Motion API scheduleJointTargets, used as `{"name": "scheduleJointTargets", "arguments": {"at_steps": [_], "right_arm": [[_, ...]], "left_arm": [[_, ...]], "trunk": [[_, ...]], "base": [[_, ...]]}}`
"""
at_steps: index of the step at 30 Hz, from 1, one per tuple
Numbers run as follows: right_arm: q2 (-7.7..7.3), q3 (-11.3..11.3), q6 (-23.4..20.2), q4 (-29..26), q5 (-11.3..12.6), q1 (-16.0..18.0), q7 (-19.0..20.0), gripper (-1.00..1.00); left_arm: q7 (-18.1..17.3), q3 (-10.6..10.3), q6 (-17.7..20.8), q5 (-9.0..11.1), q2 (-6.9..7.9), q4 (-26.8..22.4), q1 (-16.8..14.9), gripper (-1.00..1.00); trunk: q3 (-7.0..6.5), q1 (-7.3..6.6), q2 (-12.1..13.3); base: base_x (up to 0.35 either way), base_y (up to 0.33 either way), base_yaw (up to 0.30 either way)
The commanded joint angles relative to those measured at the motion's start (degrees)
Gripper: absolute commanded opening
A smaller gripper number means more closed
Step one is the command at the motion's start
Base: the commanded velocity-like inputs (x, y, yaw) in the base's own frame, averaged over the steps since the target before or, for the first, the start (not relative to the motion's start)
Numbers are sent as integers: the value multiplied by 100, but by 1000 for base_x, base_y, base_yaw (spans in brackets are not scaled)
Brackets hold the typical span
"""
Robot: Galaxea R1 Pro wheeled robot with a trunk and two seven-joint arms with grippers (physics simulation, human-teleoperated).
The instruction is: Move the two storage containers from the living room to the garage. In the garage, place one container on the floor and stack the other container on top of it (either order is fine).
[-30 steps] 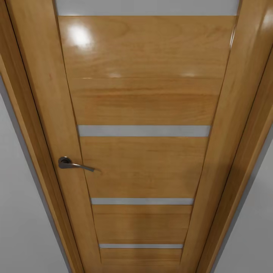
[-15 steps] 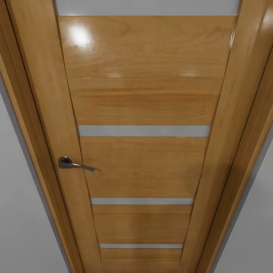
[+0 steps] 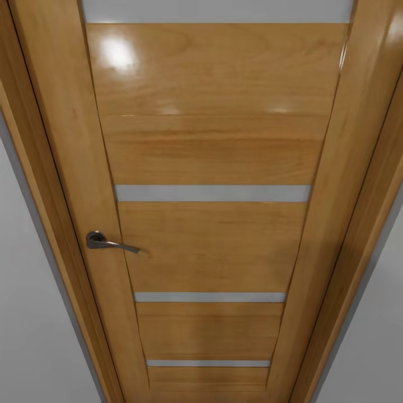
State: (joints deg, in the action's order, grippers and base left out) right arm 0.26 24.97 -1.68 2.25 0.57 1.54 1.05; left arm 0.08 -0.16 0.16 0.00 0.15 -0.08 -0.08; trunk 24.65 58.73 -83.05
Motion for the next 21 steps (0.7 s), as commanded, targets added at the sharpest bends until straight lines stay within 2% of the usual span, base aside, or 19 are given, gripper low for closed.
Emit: {"name": "scheduleJointTargets", "arguments": {"at_steps": [1, 14, 21], "right_arm": [[5, 26, 2, 13, 2, 6, 2, 100], [0, 34, 82, 15, -13, 5, -58, 100], [0, 21, 131, 12, -21, -228, -89, 100]], "left_arm": [[-3, -2, 2, 0, 0, -1, -1, 100], [1, -2, 2, 0, 2, -1, -1, 100], [1, -2, 2, 0, 2, -1, -1, 100]], "trunk": [[4, 0, -3], [4, 0, -3], [4, 0, -3]], "base": [[0, 0, 0], [0, 0, 0], [0, 0, 0]]}}
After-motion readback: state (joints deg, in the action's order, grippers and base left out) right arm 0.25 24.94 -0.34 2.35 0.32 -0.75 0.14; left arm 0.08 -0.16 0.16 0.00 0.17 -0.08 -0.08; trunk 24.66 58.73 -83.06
